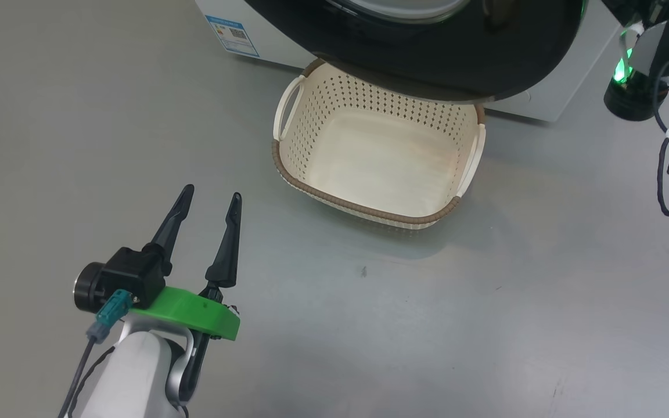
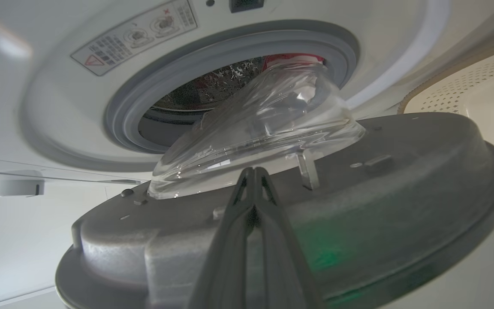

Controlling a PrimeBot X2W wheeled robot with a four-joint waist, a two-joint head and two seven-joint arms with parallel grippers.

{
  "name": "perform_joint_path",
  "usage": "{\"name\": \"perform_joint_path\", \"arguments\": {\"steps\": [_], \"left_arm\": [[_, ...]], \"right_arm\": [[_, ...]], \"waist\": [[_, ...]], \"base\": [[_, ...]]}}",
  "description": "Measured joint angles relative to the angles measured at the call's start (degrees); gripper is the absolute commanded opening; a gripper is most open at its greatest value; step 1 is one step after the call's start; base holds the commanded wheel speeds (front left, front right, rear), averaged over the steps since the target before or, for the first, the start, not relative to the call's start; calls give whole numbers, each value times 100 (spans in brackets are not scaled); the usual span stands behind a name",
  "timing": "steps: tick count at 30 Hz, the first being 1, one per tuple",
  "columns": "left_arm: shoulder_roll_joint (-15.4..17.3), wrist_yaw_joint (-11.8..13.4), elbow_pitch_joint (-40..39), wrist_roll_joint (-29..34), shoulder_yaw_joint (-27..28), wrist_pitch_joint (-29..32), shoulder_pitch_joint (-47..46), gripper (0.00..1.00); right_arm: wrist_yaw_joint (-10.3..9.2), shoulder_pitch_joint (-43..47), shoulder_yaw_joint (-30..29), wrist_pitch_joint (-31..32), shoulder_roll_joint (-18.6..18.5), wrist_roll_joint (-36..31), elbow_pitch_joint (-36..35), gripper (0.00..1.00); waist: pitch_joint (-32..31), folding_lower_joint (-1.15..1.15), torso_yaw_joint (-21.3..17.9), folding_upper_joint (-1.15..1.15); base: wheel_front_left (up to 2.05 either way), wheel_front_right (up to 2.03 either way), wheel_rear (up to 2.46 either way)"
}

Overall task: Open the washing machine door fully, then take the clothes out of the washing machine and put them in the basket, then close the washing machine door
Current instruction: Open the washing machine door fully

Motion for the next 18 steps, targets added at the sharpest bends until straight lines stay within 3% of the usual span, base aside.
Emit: {"name": "perform_joint_path", "arguments": {"steps": [18], "left_arm": [[1,19,1,4,24,0,16,100]], "right_arm": [[2,242,137,282,214,12,-93,0]], "waist": [[-180,0,-131,0]], "base": [[0,0,0]]}}
